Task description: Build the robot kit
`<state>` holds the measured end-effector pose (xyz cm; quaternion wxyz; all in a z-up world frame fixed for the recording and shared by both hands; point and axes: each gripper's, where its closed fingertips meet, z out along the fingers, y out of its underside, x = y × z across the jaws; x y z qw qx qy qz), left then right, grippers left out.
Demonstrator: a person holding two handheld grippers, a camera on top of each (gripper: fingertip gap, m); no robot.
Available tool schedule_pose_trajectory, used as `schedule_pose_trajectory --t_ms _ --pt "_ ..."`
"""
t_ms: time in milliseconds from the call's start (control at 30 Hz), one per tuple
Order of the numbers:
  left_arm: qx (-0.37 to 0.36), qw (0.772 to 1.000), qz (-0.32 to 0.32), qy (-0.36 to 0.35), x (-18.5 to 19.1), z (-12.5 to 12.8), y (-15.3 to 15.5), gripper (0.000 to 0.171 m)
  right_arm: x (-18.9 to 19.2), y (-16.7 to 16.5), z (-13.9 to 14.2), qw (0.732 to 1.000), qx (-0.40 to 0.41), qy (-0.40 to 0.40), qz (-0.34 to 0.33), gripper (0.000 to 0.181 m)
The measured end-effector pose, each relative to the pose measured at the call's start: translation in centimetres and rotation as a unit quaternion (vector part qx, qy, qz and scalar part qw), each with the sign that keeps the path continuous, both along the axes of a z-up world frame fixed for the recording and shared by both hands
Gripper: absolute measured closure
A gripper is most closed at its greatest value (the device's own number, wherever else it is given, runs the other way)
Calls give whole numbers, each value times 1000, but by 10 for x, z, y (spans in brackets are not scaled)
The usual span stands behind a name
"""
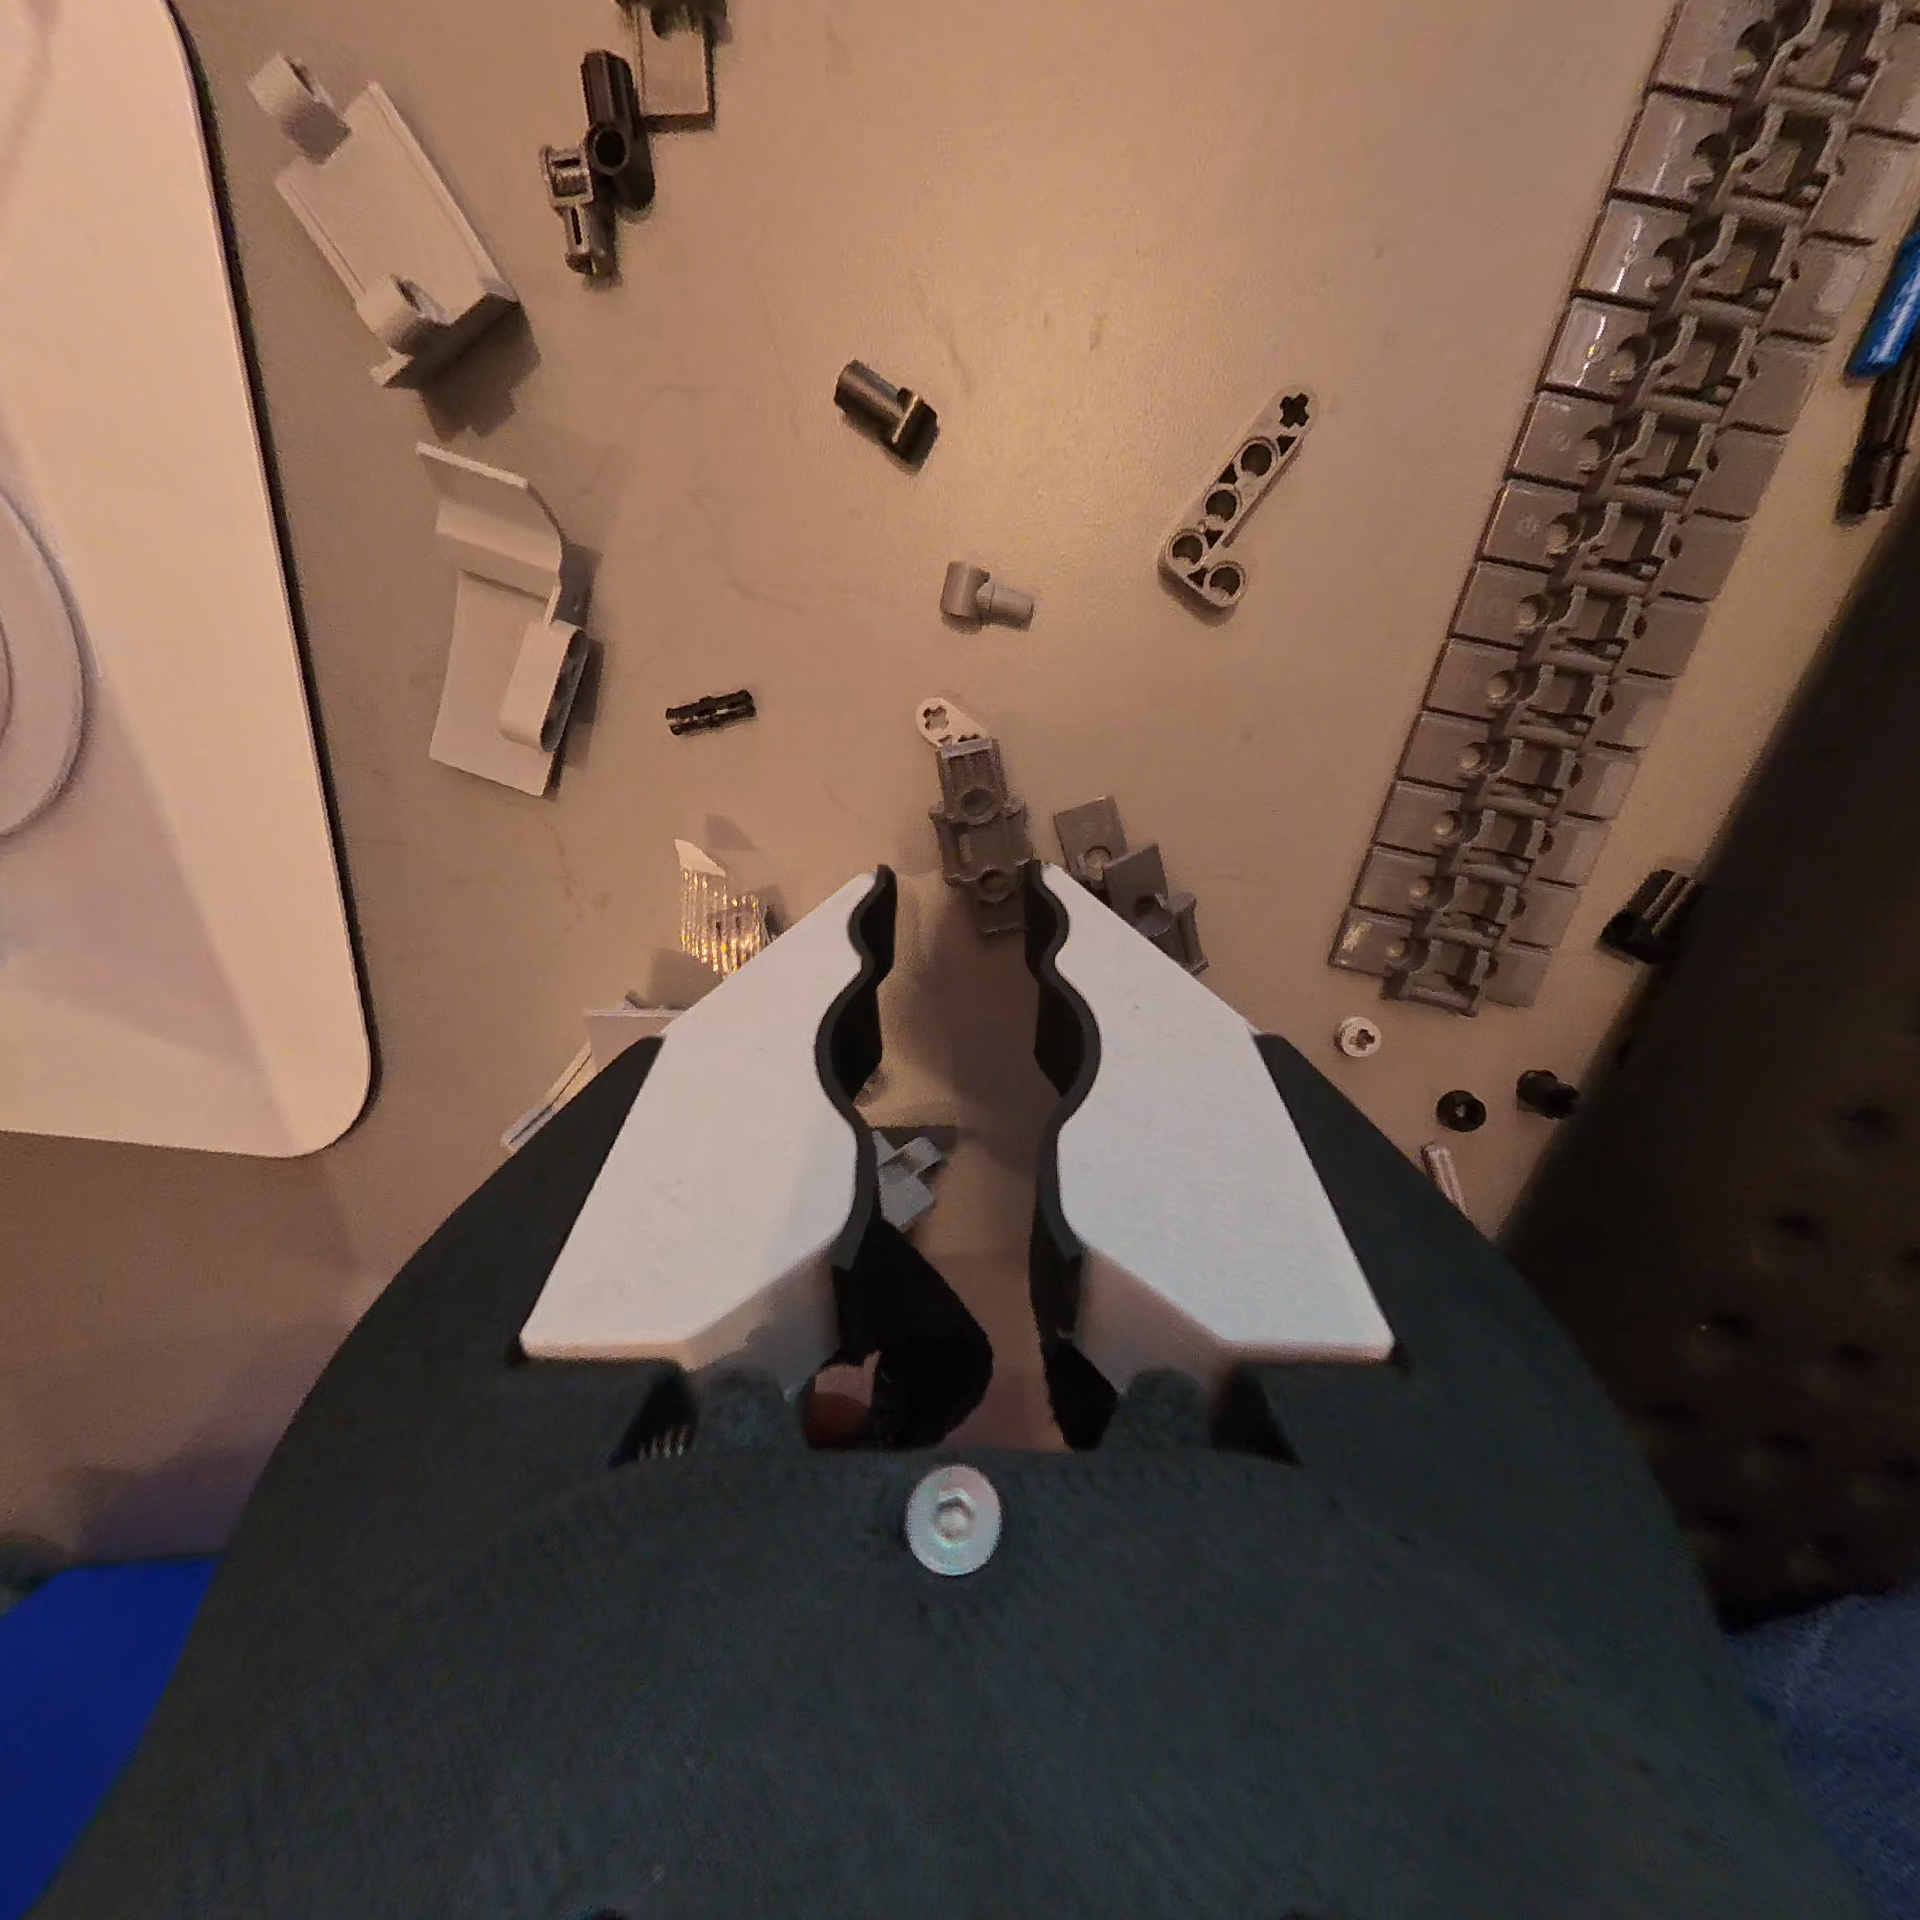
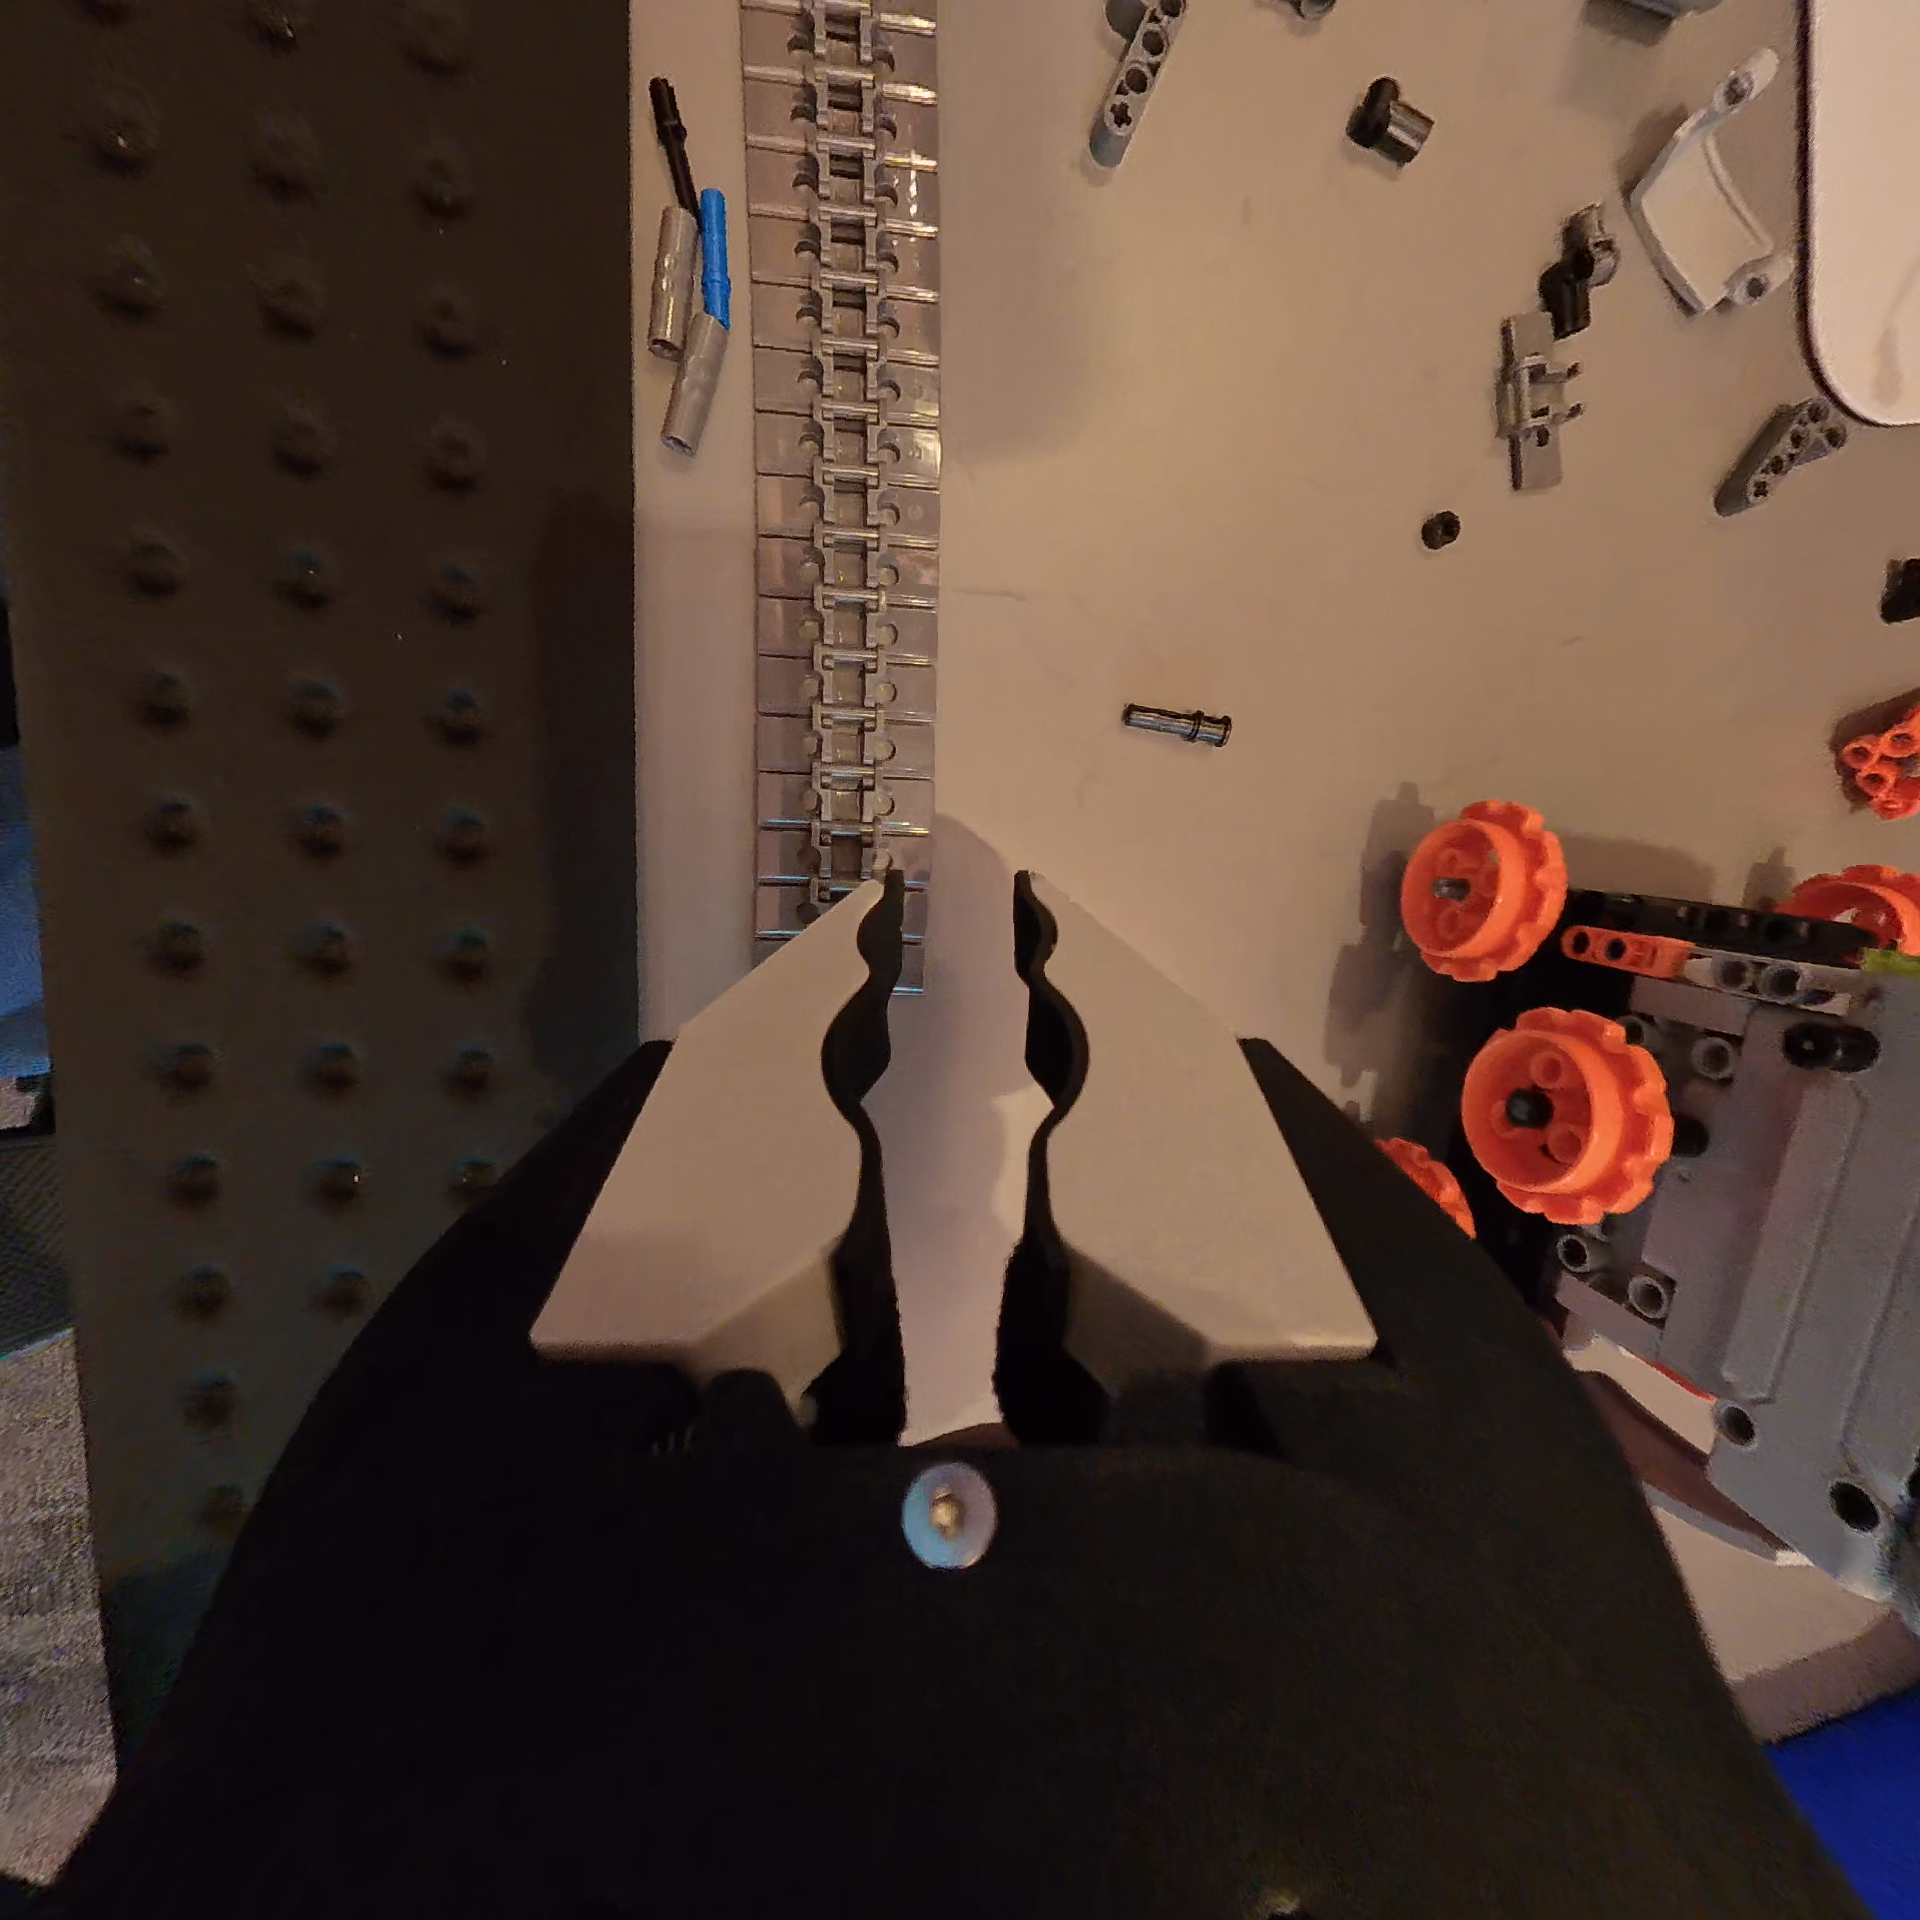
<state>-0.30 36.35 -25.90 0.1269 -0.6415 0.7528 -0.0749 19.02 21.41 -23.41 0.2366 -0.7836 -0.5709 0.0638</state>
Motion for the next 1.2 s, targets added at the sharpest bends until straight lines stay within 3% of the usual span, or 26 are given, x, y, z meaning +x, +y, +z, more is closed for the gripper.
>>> schedule_pose_trajectory --t_ms 167,433,533,667,800,900,1033,1100,1200 --pt "-4 1000 3 9 1 -5 1 159 0 18 10 998 44 30 -31 163" --pt "4 1000 -16 -2 13 -4 -3 161 -16 42 14 995 76 56 -45 163" --pt "3 999 -25 -45 25 8 -6 161 -19 47 20 991 93 75 -53 163" --pt "15 987 -53 -148 55 42 -16 161 -34 50 38 978 104 168 -67 161" --pt "15 945 -119 -304 97 91 -46 161 -50 47 70 940 83 322 -76 152" --pt "11 922 -143 -359 119 109 -68 161 -44 53 93 909 109 391 -92 150" --pt "-144 889 -129 -415 140 127 -103 161 -32 50 111 911 298 282 -46 150" --pt "-224 860 -118 -444 149 137 -116 161 -27 47 116 902 368 223 -27 144" --pt "-313 810 -95 -487 157 157 -123 161 -27 38 124 880 433 195 -10 131"
